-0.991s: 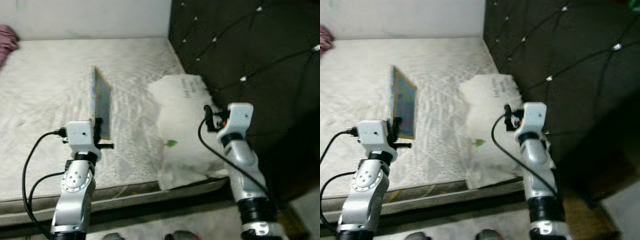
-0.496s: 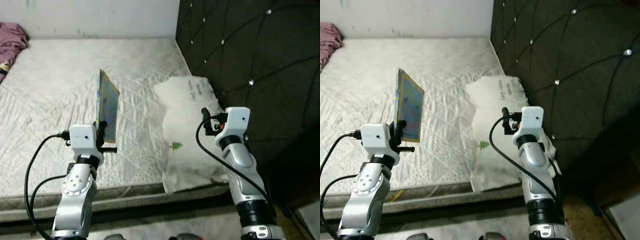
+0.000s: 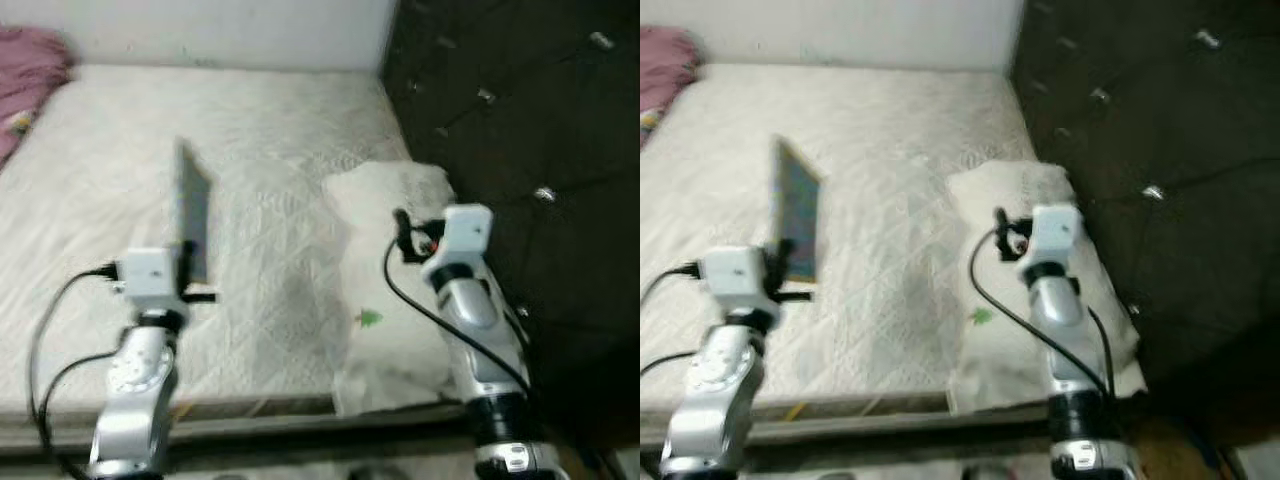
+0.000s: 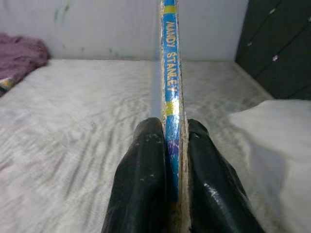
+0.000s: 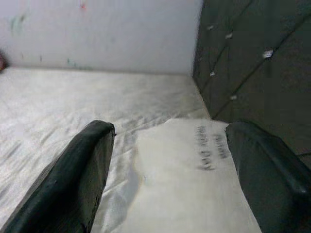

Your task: Clean up the room

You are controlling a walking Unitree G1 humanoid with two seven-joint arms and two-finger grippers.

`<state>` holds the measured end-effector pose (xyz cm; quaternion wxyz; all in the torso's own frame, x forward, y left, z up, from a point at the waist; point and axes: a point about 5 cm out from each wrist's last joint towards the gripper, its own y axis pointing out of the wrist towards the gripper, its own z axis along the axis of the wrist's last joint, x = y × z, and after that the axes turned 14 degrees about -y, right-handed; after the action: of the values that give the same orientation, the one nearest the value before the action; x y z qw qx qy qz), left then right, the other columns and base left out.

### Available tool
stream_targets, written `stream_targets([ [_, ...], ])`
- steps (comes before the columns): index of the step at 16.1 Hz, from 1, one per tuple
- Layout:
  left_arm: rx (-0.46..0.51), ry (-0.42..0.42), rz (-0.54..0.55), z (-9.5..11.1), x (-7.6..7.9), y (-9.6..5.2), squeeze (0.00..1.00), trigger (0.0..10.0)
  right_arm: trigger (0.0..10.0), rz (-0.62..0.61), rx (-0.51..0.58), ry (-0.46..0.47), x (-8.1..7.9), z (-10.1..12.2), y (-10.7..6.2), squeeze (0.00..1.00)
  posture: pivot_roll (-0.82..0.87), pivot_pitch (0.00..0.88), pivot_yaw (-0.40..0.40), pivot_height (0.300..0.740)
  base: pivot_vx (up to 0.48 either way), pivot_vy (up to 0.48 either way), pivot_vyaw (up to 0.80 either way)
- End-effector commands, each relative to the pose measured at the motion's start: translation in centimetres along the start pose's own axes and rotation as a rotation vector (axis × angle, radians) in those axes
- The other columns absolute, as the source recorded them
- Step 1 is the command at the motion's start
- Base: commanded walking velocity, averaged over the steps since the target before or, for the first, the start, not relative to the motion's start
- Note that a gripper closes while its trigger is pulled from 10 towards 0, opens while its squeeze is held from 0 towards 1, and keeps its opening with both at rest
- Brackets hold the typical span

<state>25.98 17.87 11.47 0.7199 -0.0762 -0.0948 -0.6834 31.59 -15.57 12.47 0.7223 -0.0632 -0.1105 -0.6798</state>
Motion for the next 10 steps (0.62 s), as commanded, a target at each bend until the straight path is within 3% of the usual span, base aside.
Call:
stream_targets([
  [1, 0.014, -0.003, -0.034, 0.2, 1.1, -0.04, 0.0, 10.0, 10.0, -0.029, -0.02, -0.007, 0.9, -0.43, -0.24, 0.0, 0.03, 0.035, -0.02, 0.74, 0.0, 0.0, 0.0],
  [7, 0.017, -0.005, -0.023, 0.26, 1.01, -0.02, 0.0, 10.0, 10.0, -0.03, -0.031, 0.004, 0.89, -0.61, -0.28, 0.0, 0.03, 0.035, -0.021, 0.74, 0.0, 0.0, 0.0],
  [10, 0.017, -0.013, -0.011, 0.21, 0.89, -0.12, 0.0, 10.0, 10.0, -0.031, -0.033, 0.006, 0.86, -0.68, -0.35, 0.0, 0.04, 0.034, -0.021, 0.74, 0.0, 0.0, -0.38],
])
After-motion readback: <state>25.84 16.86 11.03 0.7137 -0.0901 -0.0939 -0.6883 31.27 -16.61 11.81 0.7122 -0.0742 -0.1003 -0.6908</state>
